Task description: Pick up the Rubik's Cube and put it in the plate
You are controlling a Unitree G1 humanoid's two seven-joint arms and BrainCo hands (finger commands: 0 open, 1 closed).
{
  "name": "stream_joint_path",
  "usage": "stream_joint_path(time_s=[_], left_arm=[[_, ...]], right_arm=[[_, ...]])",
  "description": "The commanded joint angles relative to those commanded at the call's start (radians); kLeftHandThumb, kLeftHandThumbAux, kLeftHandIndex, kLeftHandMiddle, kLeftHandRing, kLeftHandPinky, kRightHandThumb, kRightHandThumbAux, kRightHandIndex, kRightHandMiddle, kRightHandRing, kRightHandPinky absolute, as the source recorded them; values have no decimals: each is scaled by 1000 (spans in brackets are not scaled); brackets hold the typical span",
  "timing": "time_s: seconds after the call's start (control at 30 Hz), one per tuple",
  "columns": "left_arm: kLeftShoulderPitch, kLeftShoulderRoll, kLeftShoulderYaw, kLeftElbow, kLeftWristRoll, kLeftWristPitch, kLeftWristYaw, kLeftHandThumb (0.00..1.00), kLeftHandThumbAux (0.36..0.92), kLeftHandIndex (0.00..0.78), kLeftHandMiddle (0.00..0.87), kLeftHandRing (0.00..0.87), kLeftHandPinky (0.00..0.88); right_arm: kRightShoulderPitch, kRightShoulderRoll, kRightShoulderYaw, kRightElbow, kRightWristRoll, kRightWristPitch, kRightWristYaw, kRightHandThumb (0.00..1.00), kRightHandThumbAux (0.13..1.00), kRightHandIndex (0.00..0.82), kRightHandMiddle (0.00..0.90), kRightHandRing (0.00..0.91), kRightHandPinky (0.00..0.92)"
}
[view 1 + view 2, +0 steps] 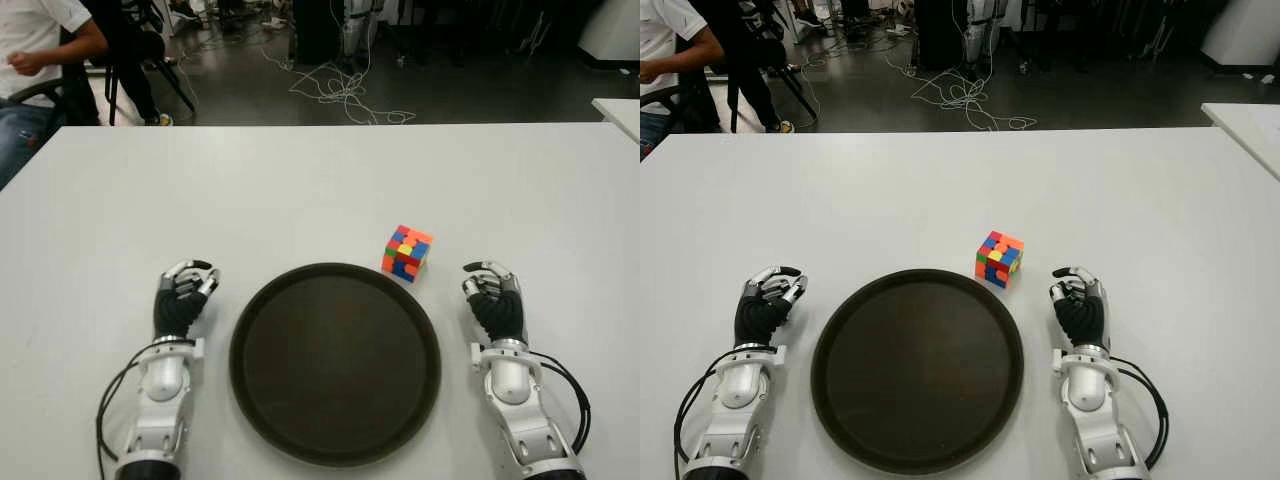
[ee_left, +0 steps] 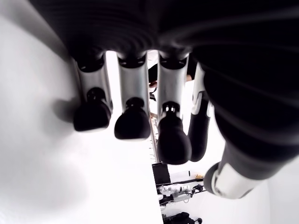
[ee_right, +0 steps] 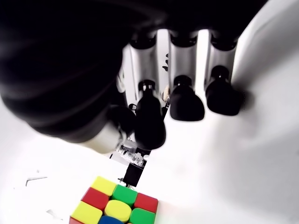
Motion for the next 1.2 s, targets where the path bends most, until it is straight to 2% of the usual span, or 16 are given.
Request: stream_joint_path(time_s=[0.33, 0.53, 0.83, 1.03, 1.2], left_arm=[[2, 1, -5, 5, 3, -13, 2, 704, 707, 443, 807, 824, 816], [-5, 6, -7, 25, 8, -22, 2, 705, 707, 443, 805, 824, 808], [-10, 9, 0, 46, -9, -50, -13, 704, 707, 443, 808, 831, 820], [-13, 7, 5, 59, -21, -73, -19, 703, 707, 442, 812, 836, 823], [-17, 12, 2, 72, -23, -89, -30, 703, 708, 442, 808, 829, 810]], right_arm=[[-38, 5, -7, -55, -3, 19, 2, 691, 728, 439, 795, 811, 809], [-55, -6, -6, -51, -20, -20, -3, 688, 728, 439, 802, 818, 817], [-72, 5, -29, -39, -8, -89, -12, 685, 729, 439, 797, 822, 821], [-100, 0, -47, -12, 0, -152, -16, 684, 729, 438, 789, 815, 819], [-119, 1, -54, -13, 18, -160, 4, 683, 730, 438, 783, 808, 814]])
